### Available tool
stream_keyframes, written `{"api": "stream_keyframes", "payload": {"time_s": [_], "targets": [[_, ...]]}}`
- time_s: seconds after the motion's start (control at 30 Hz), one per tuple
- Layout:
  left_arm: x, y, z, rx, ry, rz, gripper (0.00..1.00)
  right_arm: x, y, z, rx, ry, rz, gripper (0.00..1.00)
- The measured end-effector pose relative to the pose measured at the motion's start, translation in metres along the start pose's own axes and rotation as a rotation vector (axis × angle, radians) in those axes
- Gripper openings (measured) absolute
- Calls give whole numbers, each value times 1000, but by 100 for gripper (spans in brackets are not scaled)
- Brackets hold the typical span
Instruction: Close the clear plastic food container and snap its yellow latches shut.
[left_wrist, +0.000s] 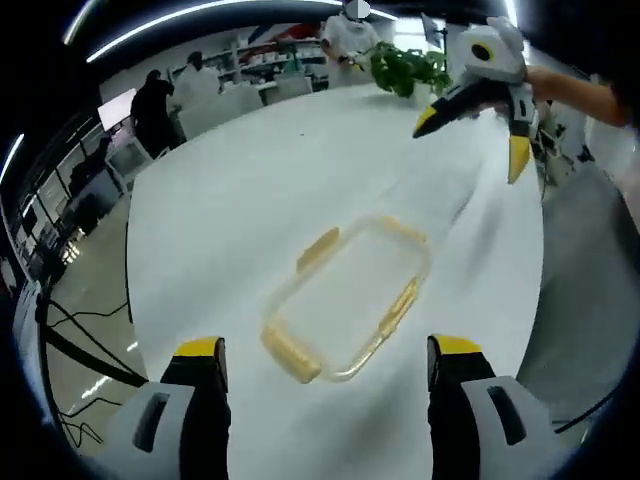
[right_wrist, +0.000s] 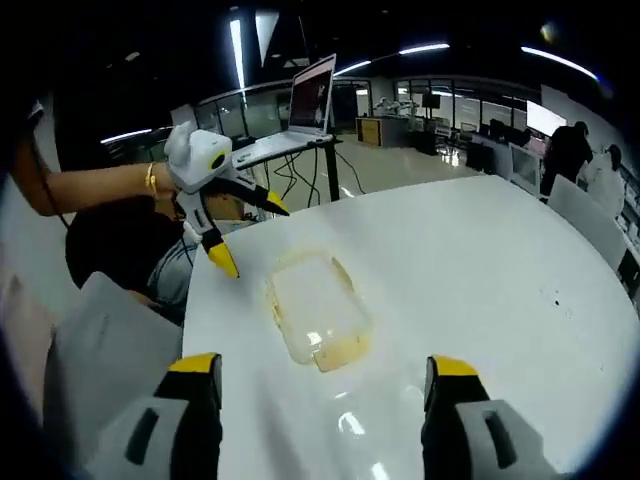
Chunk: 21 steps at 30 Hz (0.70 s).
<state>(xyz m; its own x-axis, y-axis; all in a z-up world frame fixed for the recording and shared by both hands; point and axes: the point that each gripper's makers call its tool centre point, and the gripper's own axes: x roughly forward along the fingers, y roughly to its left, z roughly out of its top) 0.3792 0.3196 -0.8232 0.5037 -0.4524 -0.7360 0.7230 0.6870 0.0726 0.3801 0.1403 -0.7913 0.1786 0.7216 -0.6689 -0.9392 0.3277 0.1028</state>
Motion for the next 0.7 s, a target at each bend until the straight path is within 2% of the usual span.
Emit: {"api": "stream_keyframes", "payload": {"time_s": [0.1, 0.23, 0.43, 0.47, 0.5, 0.6, 0.7], "targets": [[2, 0, 0, 27, 16, -29, 80, 6, 3, 3, -42, 15, 26, 84], [8, 4, -9, 131, 96, -57, 79, 18, 8, 5, -78, 46, 56, 84], [18, 5, -15, 195, 146, -91, 78, 37, 12, 2, -142, 118, 90, 83], [20, 5, -17, 203, 154, -96, 78, 39, 12, 0, -144, 134, 92, 83], [21, 5, -18, 209, 162, -97, 78, 41, 8, -6, -141, 178, 83, 82], [25, 7, -22, 221, 178, -105, 77, 48, 3, -8, -141, 208, 68, 81], [26, 7, -22, 234, 188, -109, 77, 54, 3, -11, -129, 232, 82, 80]]}}
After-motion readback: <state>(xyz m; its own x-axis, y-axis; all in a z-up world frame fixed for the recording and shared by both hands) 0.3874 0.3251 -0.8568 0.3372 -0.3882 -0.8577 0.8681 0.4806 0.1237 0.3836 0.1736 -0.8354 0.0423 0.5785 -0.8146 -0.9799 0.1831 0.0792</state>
